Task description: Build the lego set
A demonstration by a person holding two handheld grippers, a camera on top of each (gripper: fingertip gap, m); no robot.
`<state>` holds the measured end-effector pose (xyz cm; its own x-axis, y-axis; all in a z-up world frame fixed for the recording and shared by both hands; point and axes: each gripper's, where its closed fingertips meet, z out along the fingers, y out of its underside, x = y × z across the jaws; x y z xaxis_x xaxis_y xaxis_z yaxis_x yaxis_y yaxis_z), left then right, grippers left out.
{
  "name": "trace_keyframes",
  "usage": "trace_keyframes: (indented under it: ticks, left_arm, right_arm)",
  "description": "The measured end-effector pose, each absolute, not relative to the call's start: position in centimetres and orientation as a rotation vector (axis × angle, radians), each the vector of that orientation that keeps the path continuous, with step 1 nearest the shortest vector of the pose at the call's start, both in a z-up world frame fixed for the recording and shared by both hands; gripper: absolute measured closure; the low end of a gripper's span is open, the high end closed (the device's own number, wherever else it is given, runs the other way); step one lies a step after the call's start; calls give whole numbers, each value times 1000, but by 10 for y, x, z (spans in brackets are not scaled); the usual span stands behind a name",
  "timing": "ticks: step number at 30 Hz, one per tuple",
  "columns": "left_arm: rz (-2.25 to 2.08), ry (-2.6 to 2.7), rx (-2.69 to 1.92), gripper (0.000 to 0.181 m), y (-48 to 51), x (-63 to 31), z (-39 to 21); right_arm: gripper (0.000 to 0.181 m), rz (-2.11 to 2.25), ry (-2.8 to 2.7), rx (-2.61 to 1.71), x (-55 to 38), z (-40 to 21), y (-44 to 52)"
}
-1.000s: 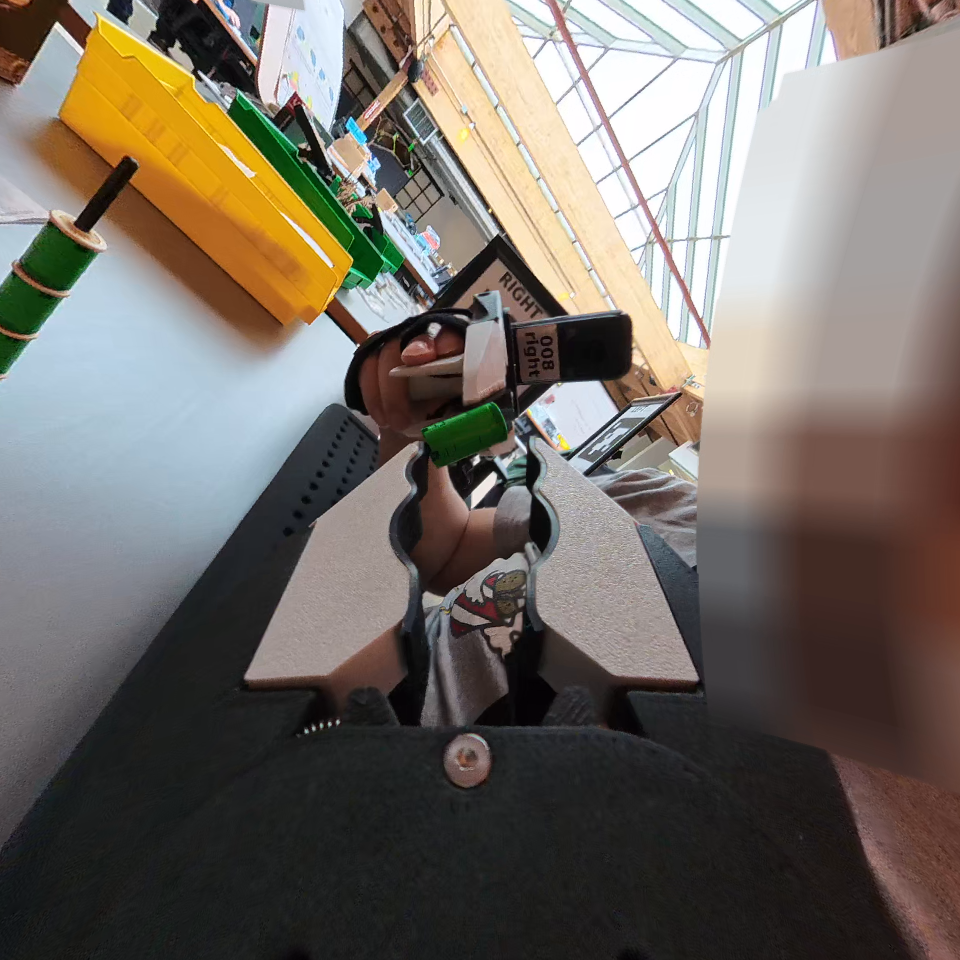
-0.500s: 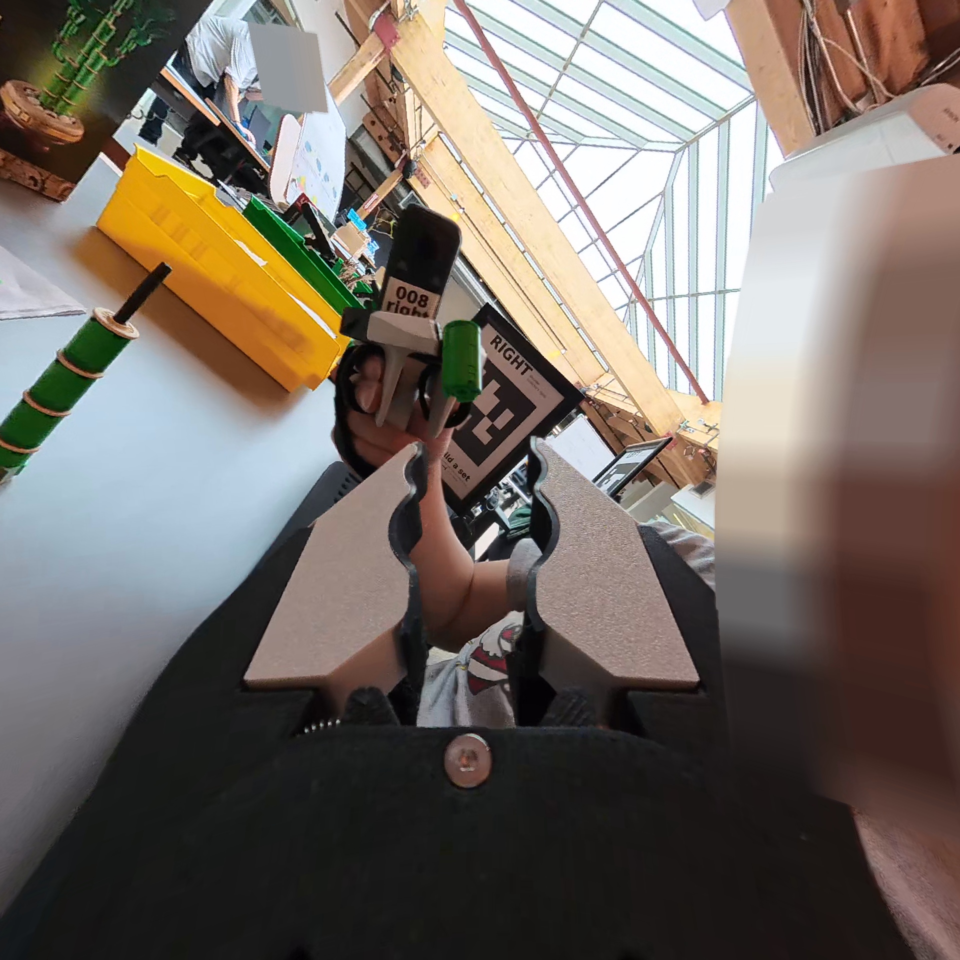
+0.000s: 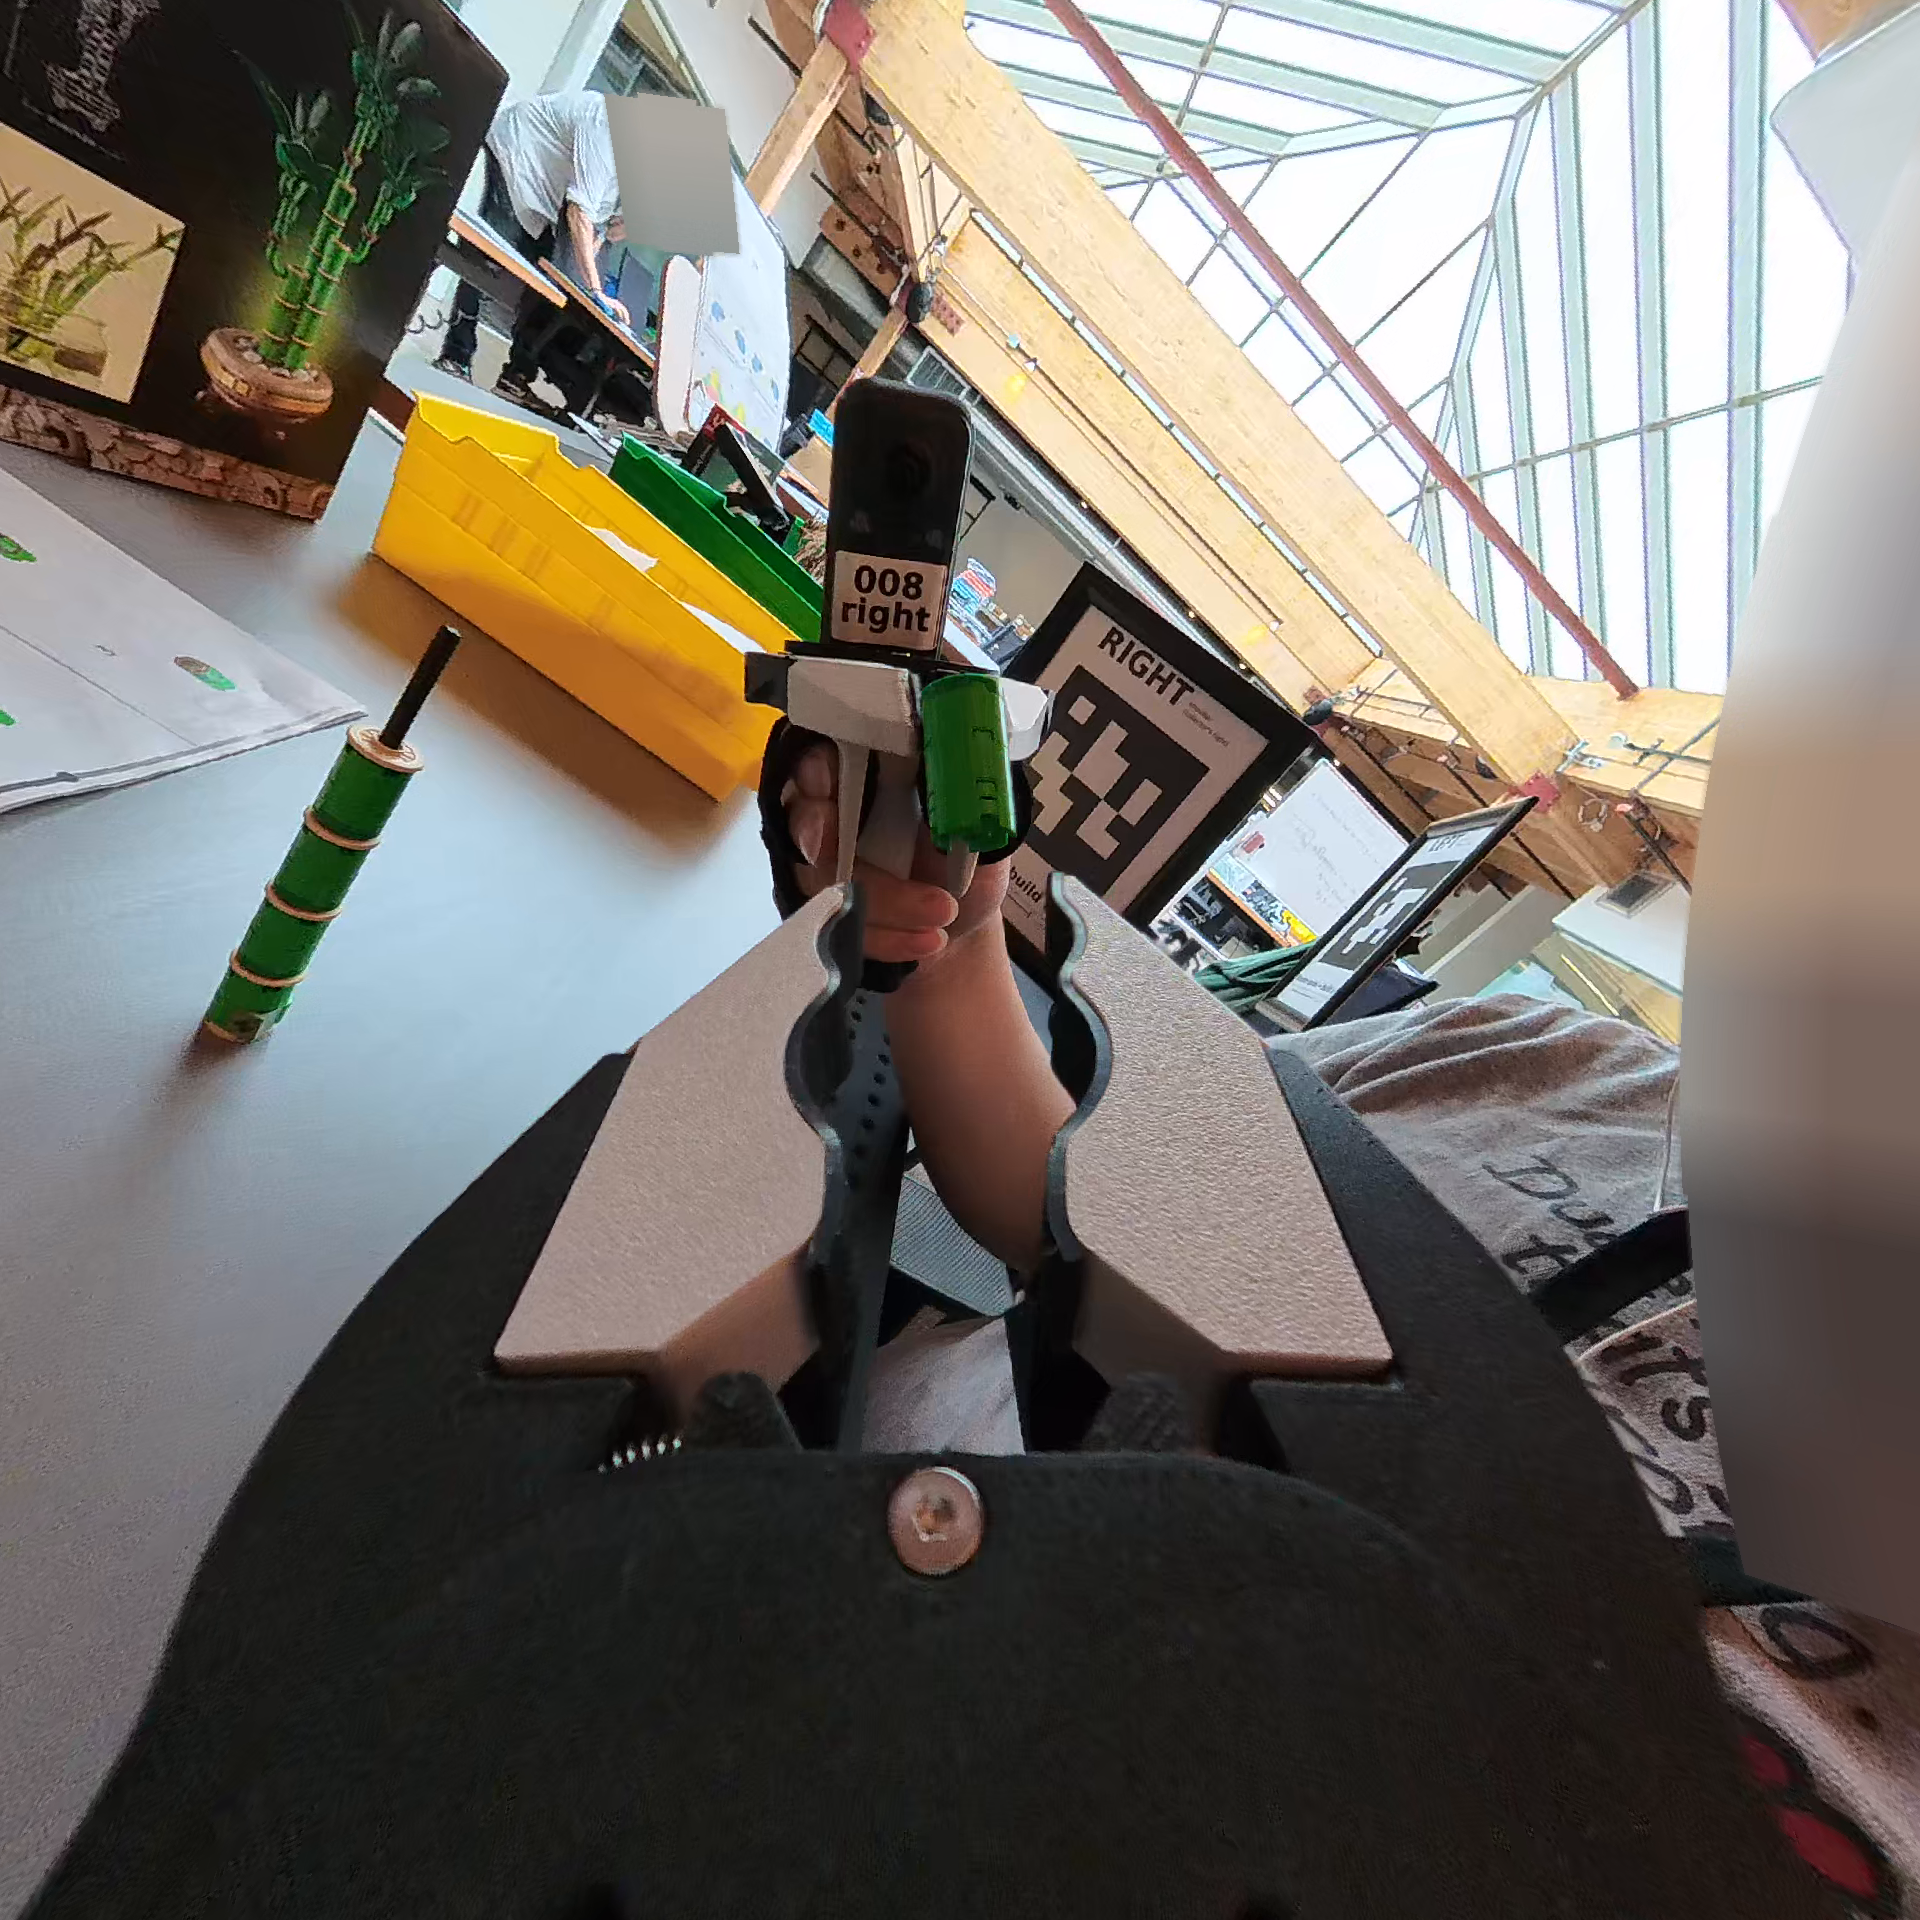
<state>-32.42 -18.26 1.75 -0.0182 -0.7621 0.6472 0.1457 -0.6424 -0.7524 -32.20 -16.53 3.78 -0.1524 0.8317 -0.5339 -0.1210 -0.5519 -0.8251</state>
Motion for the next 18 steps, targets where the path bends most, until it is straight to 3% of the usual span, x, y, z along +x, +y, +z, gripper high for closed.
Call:
trace_keyframes:
  ticks: [1, 18]
  left_arm:
    - [-1738, 658, -1598, 149, -183, -324, 17]
    - [-1724, 618, -1622, 150, -180, -329, 10]
  right_arm:
    - [172, 1780, -837, -1431, -322, 38, -165]
    - [172, 1818, -786, -1482, -321, 27, -159]
